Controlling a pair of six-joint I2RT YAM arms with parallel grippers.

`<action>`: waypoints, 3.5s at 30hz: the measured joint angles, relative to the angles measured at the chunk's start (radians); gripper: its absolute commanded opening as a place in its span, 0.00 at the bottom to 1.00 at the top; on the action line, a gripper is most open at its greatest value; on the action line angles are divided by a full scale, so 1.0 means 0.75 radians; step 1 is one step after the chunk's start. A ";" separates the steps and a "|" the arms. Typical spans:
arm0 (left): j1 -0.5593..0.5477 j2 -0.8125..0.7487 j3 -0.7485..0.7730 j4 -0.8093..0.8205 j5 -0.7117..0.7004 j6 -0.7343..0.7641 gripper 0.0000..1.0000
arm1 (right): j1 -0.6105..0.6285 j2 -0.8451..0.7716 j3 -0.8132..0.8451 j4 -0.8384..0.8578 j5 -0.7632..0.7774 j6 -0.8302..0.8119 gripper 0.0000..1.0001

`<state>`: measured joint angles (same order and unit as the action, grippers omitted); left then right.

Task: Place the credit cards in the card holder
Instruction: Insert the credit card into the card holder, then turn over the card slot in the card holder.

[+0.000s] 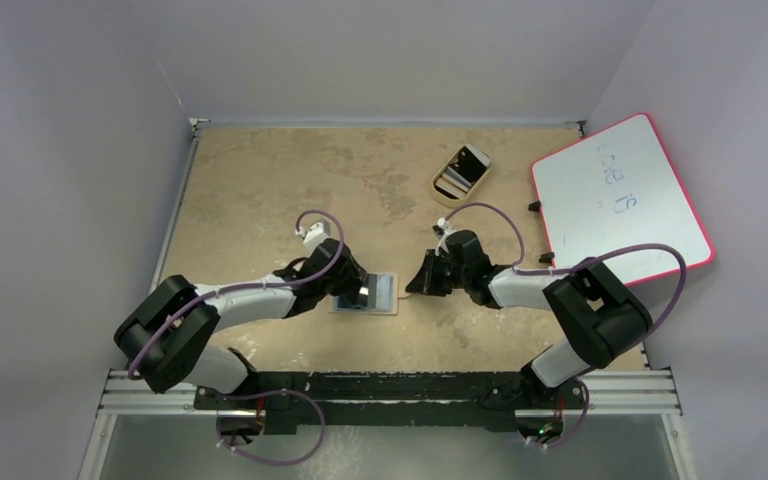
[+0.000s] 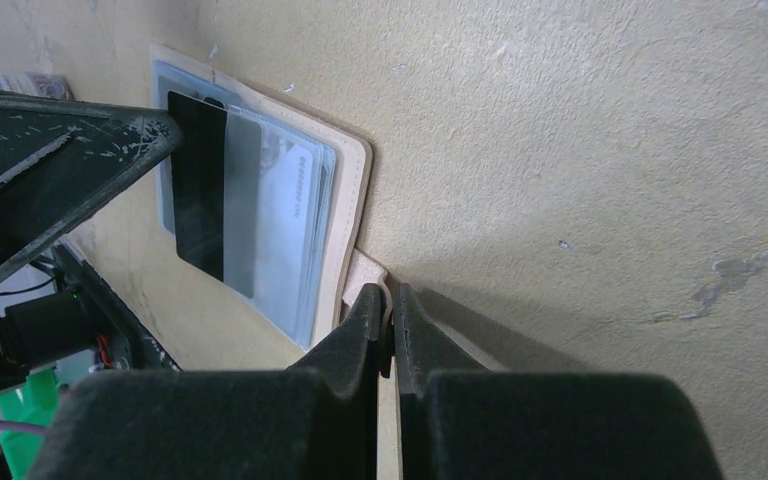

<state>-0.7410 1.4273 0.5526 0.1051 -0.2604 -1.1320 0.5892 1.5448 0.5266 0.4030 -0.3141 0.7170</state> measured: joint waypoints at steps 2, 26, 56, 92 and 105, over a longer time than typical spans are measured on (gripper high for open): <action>0.000 -0.013 0.007 -0.032 0.001 0.008 0.40 | 0.000 0.000 0.000 -0.001 0.000 -0.002 0.00; 0.000 0.042 0.041 -0.011 0.154 0.007 0.42 | 0.003 0.004 0.000 0.009 0.001 -0.014 0.00; 0.003 -0.058 0.139 -0.190 0.267 0.017 0.45 | -0.183 -0.121 0.071 -0.201 0.141 -0.099 0.24; 0.047 0.060 -0.025 0.189 0.360 -0.083 0.47 | -0.096 -0.065 0.090 -0.236 0.123 -0.225 0.27; 0.048 0.027 0.128 0.024 0.336 -0.023 0.48 | -0.078 -0.221 -0.075 -0.191 0.105 -0.086 0.25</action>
<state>-0.7052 1.4475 0.6487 0.1230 -0.0086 -1.1492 0.5304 1.3792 0.4702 0.2596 -0.2356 0.6521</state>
